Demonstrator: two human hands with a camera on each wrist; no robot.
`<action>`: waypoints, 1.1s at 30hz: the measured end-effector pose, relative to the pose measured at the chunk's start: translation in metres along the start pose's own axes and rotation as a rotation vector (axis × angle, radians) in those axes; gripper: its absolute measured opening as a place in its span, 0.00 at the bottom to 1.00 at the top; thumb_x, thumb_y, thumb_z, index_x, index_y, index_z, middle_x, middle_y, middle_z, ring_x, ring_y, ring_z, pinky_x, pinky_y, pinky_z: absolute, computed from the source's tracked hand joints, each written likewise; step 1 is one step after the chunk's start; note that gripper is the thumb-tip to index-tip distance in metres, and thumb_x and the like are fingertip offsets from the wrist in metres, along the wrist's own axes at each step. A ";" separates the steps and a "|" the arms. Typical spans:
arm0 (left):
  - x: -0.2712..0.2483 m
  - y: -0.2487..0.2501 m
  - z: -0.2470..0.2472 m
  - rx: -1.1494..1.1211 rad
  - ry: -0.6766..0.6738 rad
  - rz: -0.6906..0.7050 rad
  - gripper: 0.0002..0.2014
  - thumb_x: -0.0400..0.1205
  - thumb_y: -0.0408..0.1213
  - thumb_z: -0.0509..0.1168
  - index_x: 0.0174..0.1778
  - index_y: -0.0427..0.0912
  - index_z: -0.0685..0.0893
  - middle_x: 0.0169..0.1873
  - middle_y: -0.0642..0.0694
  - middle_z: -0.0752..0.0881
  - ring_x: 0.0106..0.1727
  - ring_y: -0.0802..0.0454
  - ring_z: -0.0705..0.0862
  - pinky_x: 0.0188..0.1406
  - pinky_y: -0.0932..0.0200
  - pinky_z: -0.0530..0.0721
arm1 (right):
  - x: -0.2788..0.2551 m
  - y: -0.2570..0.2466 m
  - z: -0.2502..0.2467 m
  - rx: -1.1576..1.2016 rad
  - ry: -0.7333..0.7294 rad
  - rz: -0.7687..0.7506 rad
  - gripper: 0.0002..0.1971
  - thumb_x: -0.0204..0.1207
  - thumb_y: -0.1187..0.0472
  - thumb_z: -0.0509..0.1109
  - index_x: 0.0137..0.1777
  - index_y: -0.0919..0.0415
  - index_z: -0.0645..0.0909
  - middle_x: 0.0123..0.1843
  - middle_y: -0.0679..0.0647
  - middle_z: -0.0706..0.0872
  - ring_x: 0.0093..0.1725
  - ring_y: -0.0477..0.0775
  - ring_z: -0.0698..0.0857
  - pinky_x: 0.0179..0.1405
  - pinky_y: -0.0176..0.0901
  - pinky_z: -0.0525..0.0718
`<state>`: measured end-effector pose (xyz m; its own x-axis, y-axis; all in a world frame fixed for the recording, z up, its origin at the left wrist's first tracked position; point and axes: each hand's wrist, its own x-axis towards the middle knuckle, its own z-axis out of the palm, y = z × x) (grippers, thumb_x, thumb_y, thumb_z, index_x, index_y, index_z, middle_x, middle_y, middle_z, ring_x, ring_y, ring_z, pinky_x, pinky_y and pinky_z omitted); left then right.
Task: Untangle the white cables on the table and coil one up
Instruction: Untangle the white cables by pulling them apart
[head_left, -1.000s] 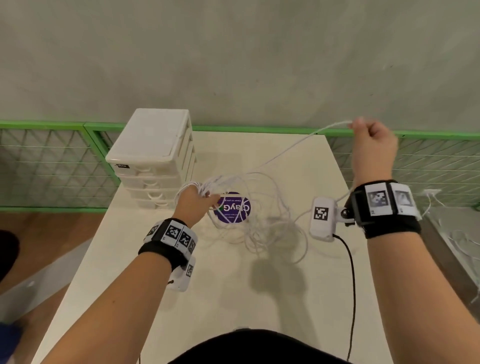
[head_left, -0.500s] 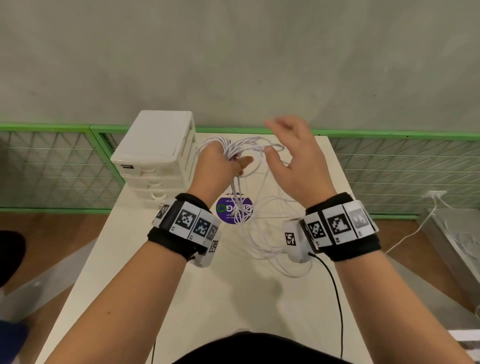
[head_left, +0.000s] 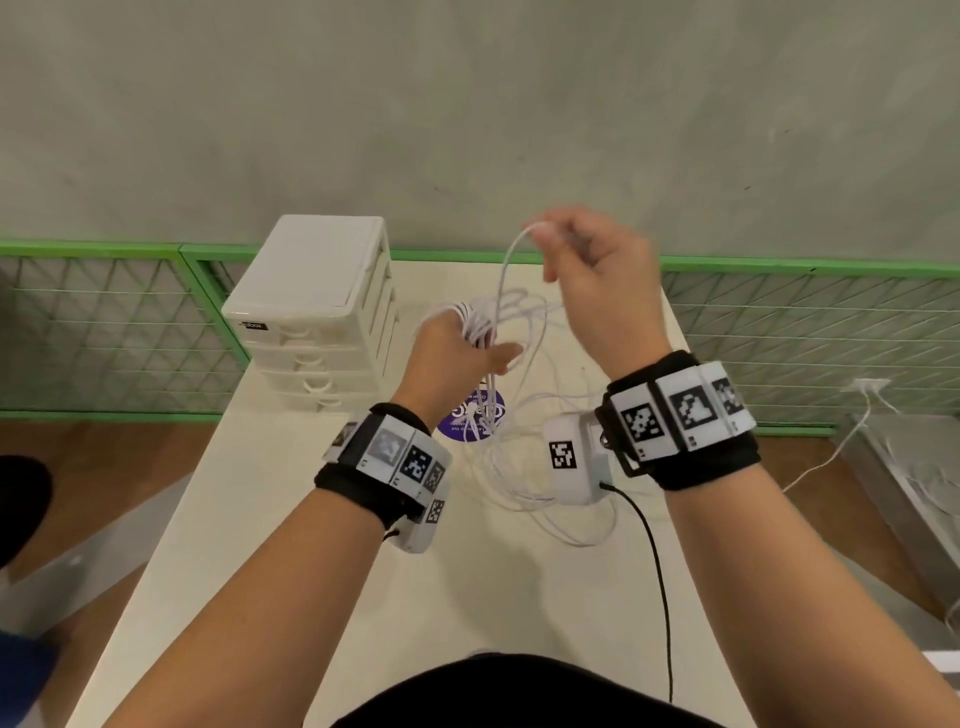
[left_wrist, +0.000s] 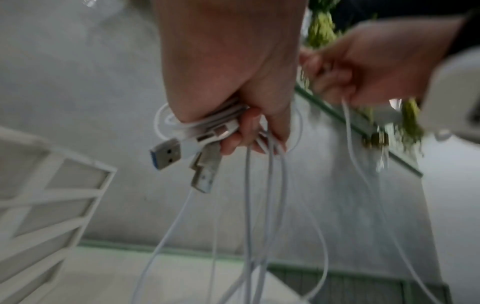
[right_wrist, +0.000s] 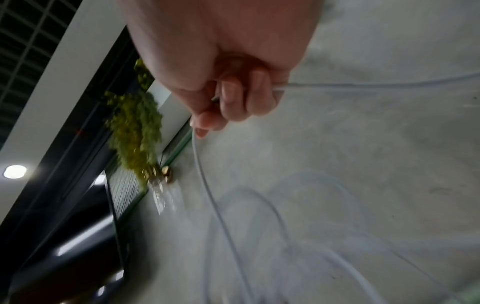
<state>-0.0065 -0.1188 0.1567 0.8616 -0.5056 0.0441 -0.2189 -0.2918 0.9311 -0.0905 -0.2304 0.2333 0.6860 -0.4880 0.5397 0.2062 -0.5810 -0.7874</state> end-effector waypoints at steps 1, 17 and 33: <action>-0.002 -0.008 0.004 0.020 -0.021 0.005 0.15 0.71 0.38 0.79 0.34 0.39 0.77 0.28 0.44 0.88 0.28 0.49 0.86 0.30 0.58 0.82 | 0.005 -0.003 -0.006 0.048 0.047 -0.004 0.06 0.80 0.62 0.67 0.49 0.59 0.86 0.26 0.42 0.76 0.24 0.36 0.72 0.29 0.26 0.69; -0.004 -0.063 -0.004 0.023 0.034 -0.081 0.09 0.76 0.32 0.75 0.32 0.39 0.82 0.29 0.40 0.84 0.22 0.62 0.78 0.21 0.69 0.75 | -0.007 0.098 -0.086 -0.491 0.255 0.635 0.18 0.77 0.55 0.63 0.65 0.58 0.79 0.60 0.58 0.82 0.60 0.57 0.79 0.64 0.52 0.76; 0.009 0.029 -0.018 -0.043 0.005 0.085 0.06 0.74 0.31 0.74 0.39 0.39 0.82 0.36 0.40 0.86 0.32 0.53 0.81 0.30 0.60 0.81 | 0.020 0.028 -0.009 -0.392 -0.243 -0.137 0.09 0.74 0.56 0.73 0.51 0.56 0.89 0.46 0.55 0.87 0.45 0.56 0.84 0.47 0.48 0.79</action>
<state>0.0030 -0.1169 0.1908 0.8431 -0.5231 0.1250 -0.2713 -0.2129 0.9387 -0.0777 -0.2619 0.2246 0.8236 -0.2509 0.5086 0.0590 -0.8540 -0.5168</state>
